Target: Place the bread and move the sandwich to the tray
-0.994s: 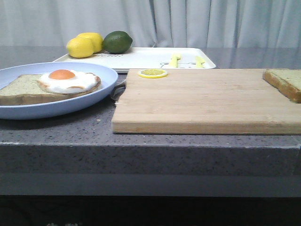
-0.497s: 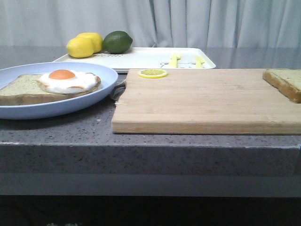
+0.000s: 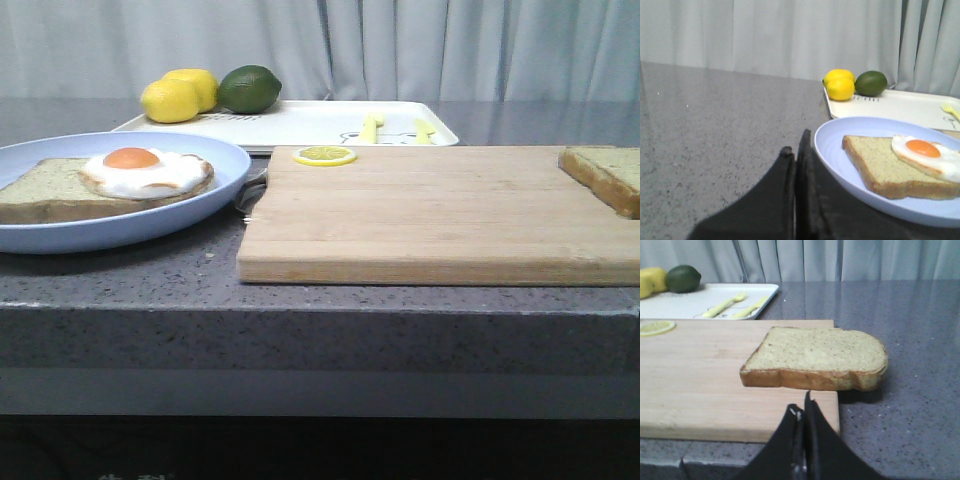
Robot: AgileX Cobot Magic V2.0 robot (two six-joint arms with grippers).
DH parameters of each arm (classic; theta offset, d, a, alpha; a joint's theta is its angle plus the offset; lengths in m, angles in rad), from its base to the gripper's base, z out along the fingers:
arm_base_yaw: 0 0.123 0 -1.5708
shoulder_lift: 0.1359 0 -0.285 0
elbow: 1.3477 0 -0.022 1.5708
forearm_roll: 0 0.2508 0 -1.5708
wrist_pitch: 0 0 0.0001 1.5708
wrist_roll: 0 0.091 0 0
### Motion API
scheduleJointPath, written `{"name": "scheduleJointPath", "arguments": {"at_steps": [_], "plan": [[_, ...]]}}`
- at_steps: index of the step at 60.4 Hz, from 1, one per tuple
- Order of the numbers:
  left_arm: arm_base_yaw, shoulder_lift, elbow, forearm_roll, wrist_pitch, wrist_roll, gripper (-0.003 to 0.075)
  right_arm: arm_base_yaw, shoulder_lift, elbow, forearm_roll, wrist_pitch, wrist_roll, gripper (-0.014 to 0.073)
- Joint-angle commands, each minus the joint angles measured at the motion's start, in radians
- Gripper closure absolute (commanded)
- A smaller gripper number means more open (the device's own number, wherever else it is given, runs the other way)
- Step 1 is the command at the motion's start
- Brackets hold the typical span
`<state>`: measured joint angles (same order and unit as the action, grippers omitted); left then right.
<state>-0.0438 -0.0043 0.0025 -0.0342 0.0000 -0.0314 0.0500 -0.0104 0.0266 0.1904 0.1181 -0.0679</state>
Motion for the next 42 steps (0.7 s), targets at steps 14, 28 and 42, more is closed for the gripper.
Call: {"name": "scheduleJointPath", "arguments": {"at_steps": [14, 28, 42], "plan": [[0.001, -0.019, -0.043, -0.103, -0.299, -0.009, 0.0739, 0.001, 0.017, -0.27, 0.044, 0.013, -0.005, 0.0652], [0.001, 0.156, -0.291, -0.047, 0.036, -0.007, 0.0739, 0.001, 0.271, -0.56, 0.01, 0.191, -0.005, 0.0652], [0.001, 0.441, -0.455, 0.084, 0.087, -0.007, 0.0739, 0.001, 0.526, -0.645, 0.01, 0.183, -0.005, 0.0652]]}}
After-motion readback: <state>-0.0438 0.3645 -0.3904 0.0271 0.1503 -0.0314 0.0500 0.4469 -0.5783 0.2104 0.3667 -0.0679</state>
